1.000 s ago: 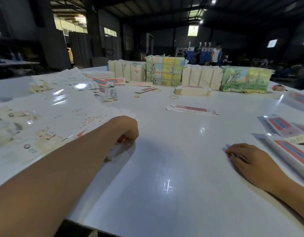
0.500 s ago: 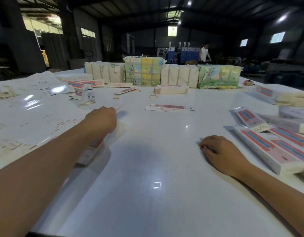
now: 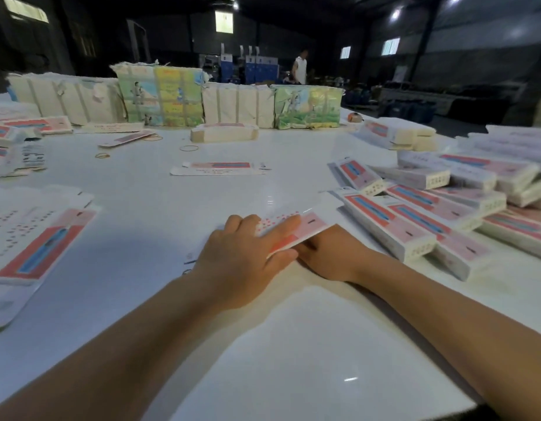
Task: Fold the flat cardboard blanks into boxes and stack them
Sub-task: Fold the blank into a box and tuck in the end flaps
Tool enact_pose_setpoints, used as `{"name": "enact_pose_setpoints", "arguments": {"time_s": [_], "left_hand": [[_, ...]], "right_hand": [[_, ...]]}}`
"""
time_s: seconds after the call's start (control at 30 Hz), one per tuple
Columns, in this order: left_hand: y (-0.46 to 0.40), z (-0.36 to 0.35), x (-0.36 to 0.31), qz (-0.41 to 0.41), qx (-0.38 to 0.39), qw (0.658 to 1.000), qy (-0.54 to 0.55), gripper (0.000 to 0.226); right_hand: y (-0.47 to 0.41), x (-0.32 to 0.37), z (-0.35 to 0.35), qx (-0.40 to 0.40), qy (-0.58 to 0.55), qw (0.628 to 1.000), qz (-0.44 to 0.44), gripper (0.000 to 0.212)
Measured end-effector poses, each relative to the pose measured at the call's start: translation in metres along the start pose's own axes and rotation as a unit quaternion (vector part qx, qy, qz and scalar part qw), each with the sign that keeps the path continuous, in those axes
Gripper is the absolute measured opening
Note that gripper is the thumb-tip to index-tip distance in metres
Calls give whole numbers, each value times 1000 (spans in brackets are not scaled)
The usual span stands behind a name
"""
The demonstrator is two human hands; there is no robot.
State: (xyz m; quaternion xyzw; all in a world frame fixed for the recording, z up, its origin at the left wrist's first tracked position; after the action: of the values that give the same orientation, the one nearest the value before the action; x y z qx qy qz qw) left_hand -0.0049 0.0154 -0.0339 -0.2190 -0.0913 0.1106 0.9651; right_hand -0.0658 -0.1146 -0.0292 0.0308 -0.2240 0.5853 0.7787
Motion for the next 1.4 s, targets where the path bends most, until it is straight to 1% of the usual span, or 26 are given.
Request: {"name": "enact_pose_setpoints", "arguments": {"time_s": [0.07, 0.13, 0.17, 0.2, 0.23, 0.27, 0.3, 0.33, 0.37, 0.43, 0.47, 0.53, 0.6, 0.7, 0.73, 0.77, 0.8, 0.83, 0.87, 0.9, 0.93, 0.97, 1.07, 1.2, 1.3, 1.4], "left_hand": [[0, -1, 3, 14, -4, 1000, 9, 72], [0, 0, 8, 33, -4, 999, 6, 77], [0, 0, 11, 43, -4, 999, -2, 81], [0, 1, 15, 51, -4, 999, -13, 84], [0, 2, 17, 57, -3, 998, -25, 86], [0, 2, 19, 62, -2, 997, -35, 88], [0, 2, 18, 65, -2, 997, -39, 88], [0, 2, 18, 67, -2, 997, -40, 87], [-1, 3, 17, 69, -3, 997, -41, 87], [-2, 6, 15, 76, -11, 996, -48, 89], [-2, 8, 14, 81, -17, 995, -51, 89], [-2, 10, 12, 90, -23, 994, -59, 86], [-2, 12, 10, 94, -23, 992, -79, 84], [-1, 12, 7, 105, -12, 989, -102, 79], [-1, 12, 7, 107, -11, 989, -106, 77], [0, 12, 6, 109, -11, 988, -109, 76], [0, 13, 6, 110, -13, 988, -109, 76], [0, 13, 7, 111, -14, 988, -105, 77], [0, 12, 7, 113, -13, 989, -99, 78], [0, 11, 8, 115, -10, 989, -93, 79], [-1, 10, 9, 114, -10, 990, -87, 79], [-1, 10, 11, 110, -14, 991, -80, 77], [0, 11, 16, 87, -28, 995, -30, 73], [0, 15, 28, 60, -21, 993, 101, 73], [0, 19, 36, 69, -1, 981, 183, 76], [0, 20, 36, 69, 25, 971, 230, 75]], "right_hand": [[-3, -8, 4, -38, 3, 999, -25, 21], [-9, -22, 16, -111, -45, 986, -116, 23], [-12, -30, 23, -144, -112, 969, -168, 27], [-14, -36, 29, -170, -200, 945, -197, 32], [-13, -39, 32, -189, -291, 916, -203, 34], [-11, -39, 35, -210, -351, 893, -190, 35], [-8, -36, 37, -227, -365, 887, -169, 35], [-5, -32, 38, -232, -355, 895, -139, 35], [-2, -26, 37, -225, -324, 913, -105, 36], [1, -16, 30, -189, -209, 958, -56, 40], [1, -14, 27, -174, -149, 972, -45, 42], [0, -11, 23, -162, -74, 983, -41, 43], [2, -4, 21, -166, -39, 985, -26, 45], [8, 5, 19, -177, -38, 983, -19, 46], [9, 5, 19, -181, -66, 981, -27, 45], [10, 5, 21, -181, -119, 976, -39, 45], [9, 4, 22, -171, -202, 963, -53, 44], [9, 3, 24, -150, -308, 937, -62, 44], [7, 3, 26, -124, -412, 900, -65, 46], [6, 2, 27, -104, -487, 864, -67, 49], [5, 0, 28, -91, -528, 842, -70, 51], [4, -1, 28, -82, -541, 834, -74, 53], [2, -8, 32, -64, -521, 847, -82, 52], [7, -11, 37, -40, -465, 884, -11, 56], [10, -7, 38, -51, -400, 915, 26, 62], [9, -10, 37, -61, -400, 914, 27, 63]]}}
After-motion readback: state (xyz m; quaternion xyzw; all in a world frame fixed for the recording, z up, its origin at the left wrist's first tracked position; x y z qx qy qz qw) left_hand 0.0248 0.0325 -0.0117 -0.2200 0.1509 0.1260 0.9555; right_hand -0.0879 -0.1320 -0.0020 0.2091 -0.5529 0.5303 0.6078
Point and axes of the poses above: each hand's wrist, its own y-axis away from the middle knuckle, its own z-axis out of the back of the hand, x = y × z, the point moved 4 cm from there along -y, towards the middle knuckle, and after that the axes turned 14 degrees about -z, right-handed, at the moved point
